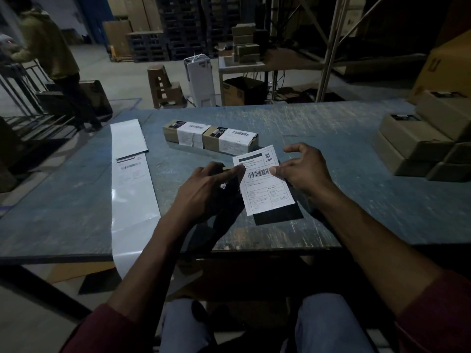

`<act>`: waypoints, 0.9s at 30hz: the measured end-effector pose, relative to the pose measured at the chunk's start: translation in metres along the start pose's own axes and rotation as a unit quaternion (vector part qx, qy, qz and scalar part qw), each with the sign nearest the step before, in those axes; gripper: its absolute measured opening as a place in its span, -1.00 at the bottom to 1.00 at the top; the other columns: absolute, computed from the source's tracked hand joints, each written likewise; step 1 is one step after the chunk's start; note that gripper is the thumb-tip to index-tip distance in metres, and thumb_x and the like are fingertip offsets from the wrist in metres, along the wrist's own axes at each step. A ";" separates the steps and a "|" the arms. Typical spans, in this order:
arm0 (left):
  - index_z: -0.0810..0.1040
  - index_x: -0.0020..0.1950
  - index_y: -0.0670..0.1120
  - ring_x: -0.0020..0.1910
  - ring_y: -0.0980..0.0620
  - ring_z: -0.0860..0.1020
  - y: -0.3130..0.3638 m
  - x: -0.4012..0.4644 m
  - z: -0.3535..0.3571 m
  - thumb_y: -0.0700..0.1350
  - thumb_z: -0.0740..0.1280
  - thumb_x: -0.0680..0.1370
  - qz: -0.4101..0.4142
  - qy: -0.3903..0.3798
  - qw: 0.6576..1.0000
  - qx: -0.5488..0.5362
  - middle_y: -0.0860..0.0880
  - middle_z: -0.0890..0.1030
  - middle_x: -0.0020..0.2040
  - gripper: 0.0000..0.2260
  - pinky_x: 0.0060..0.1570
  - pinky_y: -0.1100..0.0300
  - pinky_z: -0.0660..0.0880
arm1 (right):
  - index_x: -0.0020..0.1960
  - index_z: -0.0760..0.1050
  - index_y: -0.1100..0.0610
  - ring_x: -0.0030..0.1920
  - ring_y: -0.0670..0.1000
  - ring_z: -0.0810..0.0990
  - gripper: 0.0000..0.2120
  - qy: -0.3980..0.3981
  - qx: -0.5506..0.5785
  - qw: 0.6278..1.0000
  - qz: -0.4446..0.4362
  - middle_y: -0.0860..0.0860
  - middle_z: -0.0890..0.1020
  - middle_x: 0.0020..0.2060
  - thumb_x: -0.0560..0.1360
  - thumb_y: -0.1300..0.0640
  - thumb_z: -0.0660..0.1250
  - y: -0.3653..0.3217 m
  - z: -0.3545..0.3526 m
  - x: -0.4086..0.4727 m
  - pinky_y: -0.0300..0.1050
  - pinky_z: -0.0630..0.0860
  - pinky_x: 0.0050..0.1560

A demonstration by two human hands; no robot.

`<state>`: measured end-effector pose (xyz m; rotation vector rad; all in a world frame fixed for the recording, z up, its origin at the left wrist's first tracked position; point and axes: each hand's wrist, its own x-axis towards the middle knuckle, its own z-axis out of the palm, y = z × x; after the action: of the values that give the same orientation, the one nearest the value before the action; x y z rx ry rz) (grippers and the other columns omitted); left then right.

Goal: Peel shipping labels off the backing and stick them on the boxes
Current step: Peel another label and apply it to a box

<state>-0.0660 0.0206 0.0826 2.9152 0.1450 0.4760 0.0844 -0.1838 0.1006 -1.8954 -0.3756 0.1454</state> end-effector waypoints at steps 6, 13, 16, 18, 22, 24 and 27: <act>0.28 0.61 0.26 0.16 -0.17 0.47 0.001 -0.003 -0.002 0.33 -0.01 0.45 0.000 -0.004 1.000 -0.012 -0.09 0.47 0.38 -0.30 -0.08 -0.10 0.58 | 0.32 0.47 0.07 -0.10 0.03 0.77 -0.41 0.011 0.018 1.000 -0.011 0.07 0.77 -0.14 0.39 0.21 0.65 0.003 0.002 -0.002 0.18 0.71 0.04; 0.28 0.61 0.24 0.19 -0.17 0.46 0.000 -0.001 -0.001 0.16 0.17 0.50 -0.005 -0.008 1.000 -0.003 -0.08 0.46 0.40 -0.37 -0.07 -0.08 0.56 | 0.28 0.48 0.06 -0.12 0.04 0.77 -0.45 0.009 0.016 1.000 -0.011 0.07 0.77 -0.14 0.40 0.21 0.65 0.004 0.003 0.000 0.18 0.72 0.00; 0.29 0.61 0.24 0.17 -0.17 0.47 0.000 -0.001 -0.002 0.09 0.28 0.58 0.006 -0.004 1.000 -0.003 -0.09 0.46 0.39 -0.43 -0.08 -0.10 0.57 | 0.27 0.49 0.07 -0.13 0.04 0.77 -0.46 0.013 0.013 1.000 -0.012 0.06 0.77 -0.16 0.38 0.22 0.66 0.002 0.004 0.000 0.17 0.73 -0.01; 0.29 0.61 0.21 0.18 -0.17 0.46 0.000 -0.001 -0.002 0.03 0.32 0.59 0.015 -0.002 1.000 0.003 -0.10 0.45 0.39 -0.42 -0.09 -0.07 0.56 | 0.24 0.51 0.07 -0.13 0.04 0.78 -0.46 0.016 0.015 1.000 -0.005 0.05 0.77 -0.17 0.36 0.22 0.67 0.001 0.005 0.001 0.18 0.73 -0.02; 0.32 0.60 0.21 0.15 -0.16 0.46 0.003 -0.002 -0.005 0.11 0.21 0.56 0.010 -0.005 1.000 -0.003 -0.10 0.47 0.37 -0.43 -0.10 -0.07 0.57 | 0.21 0.54 0.09 -0.15 0.03 0.77 -0.48 0.018 0.000 1.000 0.002 0.04 0.77 -0.18 0.34 0.22 0.69 -0.002 0.004 0.002 0.15 0.73 -0.02; 0.34 0.59 0.21 0.13 -0.17 0.48 0.004 -0.003 -0.006 0.23 0.08 0.50 0.009 -0.009 1.000 -0.009 -0.09 0.48 0.34 -0.37 -0.11 -0.10 0.58 | 0.20 0.56 0.10 -0.16 0.01 0.77 -0.49 0.021 -0.017 1.000 0.001 0.03 0.77 -0.17 0.34 0.20 0.69 -0.004 0.003 0.002 0.12 0.73 -0.03; 0.35 0.58 0.23 0.12 -0.17 0.48 0.003 -0.003 -0.005 0.31 -0.03 0.44 0.014 -0.004 1.000 -0.015 -0.09 0.49 0.33 -0.30 -0.13 -0.12 0.58 | 0.14 0.60 0.08 -0.18 0.02 0.77 -0.54 0.032 -0.042 0.999 0.002 0.01 0.76 -0.18 0.32 0.15 0.70 -0.006 0.002 0.002 0.13 0.74 -0.08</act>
<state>-0.0702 0.0180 0.0865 2.8938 0.0960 0.4660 0.0845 -0.1792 0.1056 -1.9787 -0.3388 0.0722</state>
